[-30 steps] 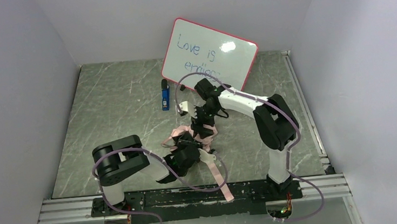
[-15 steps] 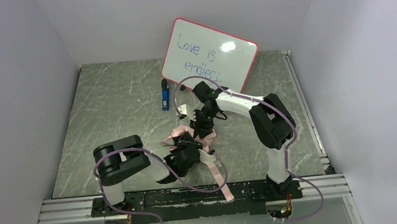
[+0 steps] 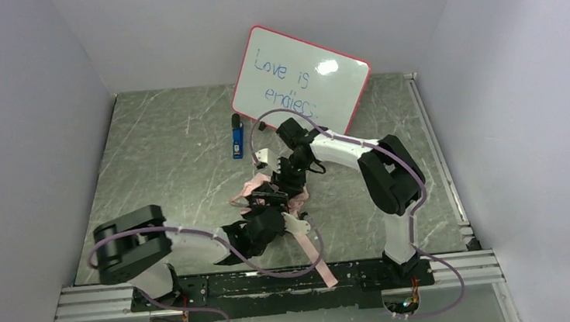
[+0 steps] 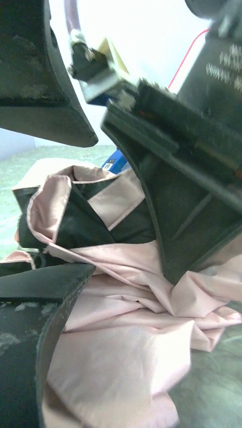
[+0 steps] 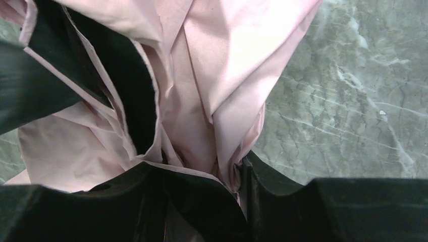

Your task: Put away the umbrella

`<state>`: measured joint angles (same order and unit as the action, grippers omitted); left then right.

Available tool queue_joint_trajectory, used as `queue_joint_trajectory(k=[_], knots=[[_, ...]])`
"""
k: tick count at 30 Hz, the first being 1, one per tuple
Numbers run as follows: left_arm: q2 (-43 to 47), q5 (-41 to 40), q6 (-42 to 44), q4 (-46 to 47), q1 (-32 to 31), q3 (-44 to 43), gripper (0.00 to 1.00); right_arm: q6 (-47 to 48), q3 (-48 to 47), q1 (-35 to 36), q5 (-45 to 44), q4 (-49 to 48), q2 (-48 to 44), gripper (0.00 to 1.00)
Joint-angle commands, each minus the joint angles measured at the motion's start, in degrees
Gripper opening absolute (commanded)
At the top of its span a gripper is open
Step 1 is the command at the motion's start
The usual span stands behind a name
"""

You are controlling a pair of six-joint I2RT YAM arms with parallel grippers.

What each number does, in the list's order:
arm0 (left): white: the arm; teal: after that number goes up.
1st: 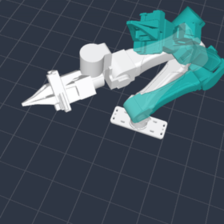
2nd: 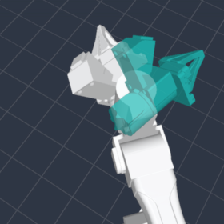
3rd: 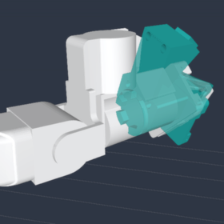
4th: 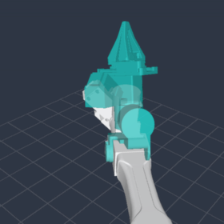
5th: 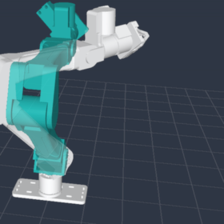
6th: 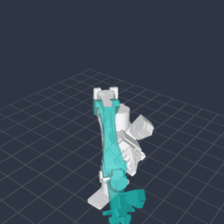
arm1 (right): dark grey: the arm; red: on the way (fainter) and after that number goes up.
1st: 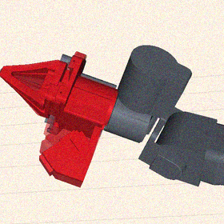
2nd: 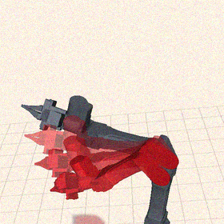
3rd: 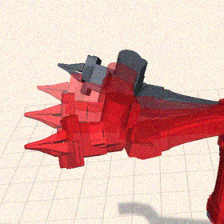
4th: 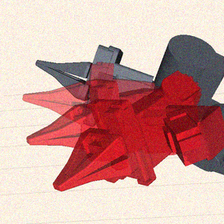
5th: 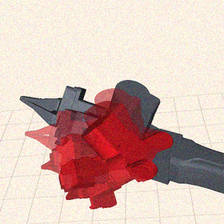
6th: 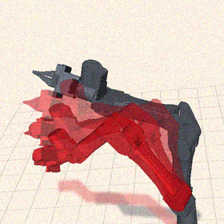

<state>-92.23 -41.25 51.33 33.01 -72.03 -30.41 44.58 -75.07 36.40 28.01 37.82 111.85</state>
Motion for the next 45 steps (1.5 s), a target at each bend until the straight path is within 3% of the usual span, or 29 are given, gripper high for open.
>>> queue_joint_trajectory(k=[1, 9, 13, 16, 21, 29, 33, 37, 45], knots=[[9.25, 0.16, -10.17, -11.78, -2.98, -2.46, 0.88, -0.54, 4.38, 0.24, -9.94, -3.69, 4.7, 0.09], [37.02, 0.7, -31.94, -31.94, -5.67, -1.79, 0.88, 0.51, 8.22, 0.33, -15.66, -9.69, 2.29, 0.1], [52.25, 3.32, -36.56, -38.19, -5.32, -1.83, 0.9, 1.61, 11.98, 0.49, -21.63, -15.73, -0.14, 0.12], [58.15, 3.58, -41.48, -40.62, -3.06, -2.9, 0.94, 3.04, 15.98, 1.58, -24.55, -20.98, -2.64, 0.14], [56.46, 6.32, -46.61, -46.36, 4.65, -6.13, 0.95, 5.67, 24.6, 3.98, -27.9, -31.61, -6.95, 0.15], [47.59, 23.12, -50.93, -44.44, 25.22, -9.6, 0.95, 8.42, 35.59, 8.85, -35.42, -45.04, -11.33, 0.15], [40.73, 29.45, -49.87, -42.89, 32.23, -13.79, 0.96, 9.71, 39.01, 11.47, -38.07, -48.97, -12.13, 0.15], [34.55, 35.65, -46.63, -42.08, 35.7, -18.17, 0.96, 10.07, 40.97, 13.9, -39.83, -50.46, -11.88, 0.15], [25.3, 46.44, -38.05, -44.25, 36.17, -23.28, 0.96, 10.19, 44.44, 19.74, -44.33, -54.8, -10.72, 0.16]])
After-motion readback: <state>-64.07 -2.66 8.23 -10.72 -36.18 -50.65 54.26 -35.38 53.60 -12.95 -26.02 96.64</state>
